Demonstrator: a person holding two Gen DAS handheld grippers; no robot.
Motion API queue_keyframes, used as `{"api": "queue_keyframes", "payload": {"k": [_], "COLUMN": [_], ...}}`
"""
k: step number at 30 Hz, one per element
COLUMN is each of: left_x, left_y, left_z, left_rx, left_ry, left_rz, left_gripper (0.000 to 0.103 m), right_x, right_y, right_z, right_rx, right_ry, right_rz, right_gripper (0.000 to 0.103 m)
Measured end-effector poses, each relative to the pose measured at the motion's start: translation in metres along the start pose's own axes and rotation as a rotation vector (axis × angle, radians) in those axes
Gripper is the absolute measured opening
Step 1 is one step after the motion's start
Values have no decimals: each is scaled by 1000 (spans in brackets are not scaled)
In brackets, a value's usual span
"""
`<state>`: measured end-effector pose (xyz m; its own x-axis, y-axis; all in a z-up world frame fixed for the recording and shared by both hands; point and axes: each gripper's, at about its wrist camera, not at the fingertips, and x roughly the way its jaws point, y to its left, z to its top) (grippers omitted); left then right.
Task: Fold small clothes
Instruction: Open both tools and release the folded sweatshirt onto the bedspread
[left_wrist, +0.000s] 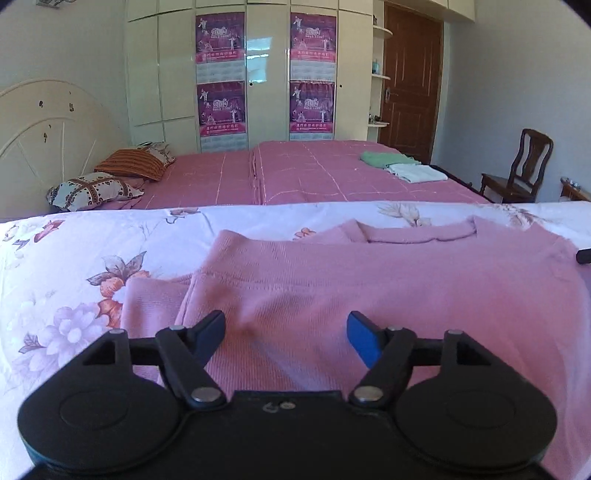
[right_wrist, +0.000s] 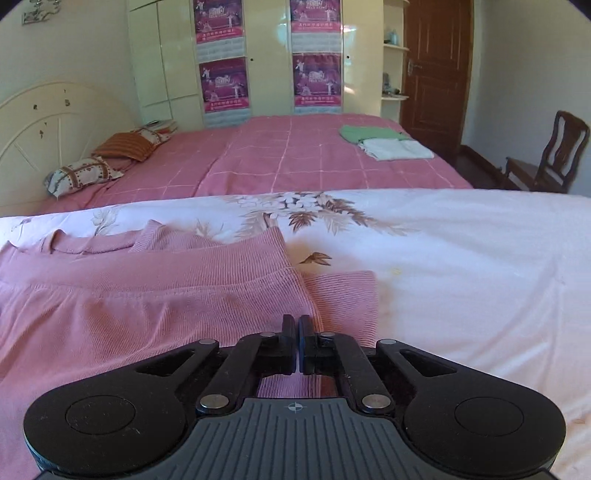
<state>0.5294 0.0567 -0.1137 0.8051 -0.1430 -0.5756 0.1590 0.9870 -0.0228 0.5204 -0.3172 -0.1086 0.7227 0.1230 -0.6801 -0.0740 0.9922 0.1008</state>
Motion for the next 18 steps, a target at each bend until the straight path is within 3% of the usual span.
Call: {"api": "queue_keyframes", "payload": {"k": [2,3,7,9,10,15,17,18], "left_x": [-15,-19,-23,-8,1,-26,-29,-31], "left_y": [-13,-29,-94,-117,-122,-107,-95,-86], "left_z": [2,2,-7,-18,-25,-34,-40,-45], "left_rx": [-27,6,95,158,181,164,149,133], "left_ry": [-32,-41,-37,39,78,11,28,45], "left_rz": [-82,-116,-240,-219,-193,-150,-112,-87], "left_gripper": [71,73,79,79,81,80,80,80], "right_x": [-22,-29,-33,-29,-24,-35,-49,-52], "right_y": [15,26,78,105,116,115,115,117], "right_z": [-2,-3,-16,-28,-38,-39,-42,-46], "right_rx": [-63,-86,-120,-181,-222,-207,-255,-289], "right_ry": [-49,-59,-10,23,33,0,-45,-48], "right_rz": [54,86,268,298,266,206,222,224], "right_gripper": [2,2,2,2,3,11,37,58]}}
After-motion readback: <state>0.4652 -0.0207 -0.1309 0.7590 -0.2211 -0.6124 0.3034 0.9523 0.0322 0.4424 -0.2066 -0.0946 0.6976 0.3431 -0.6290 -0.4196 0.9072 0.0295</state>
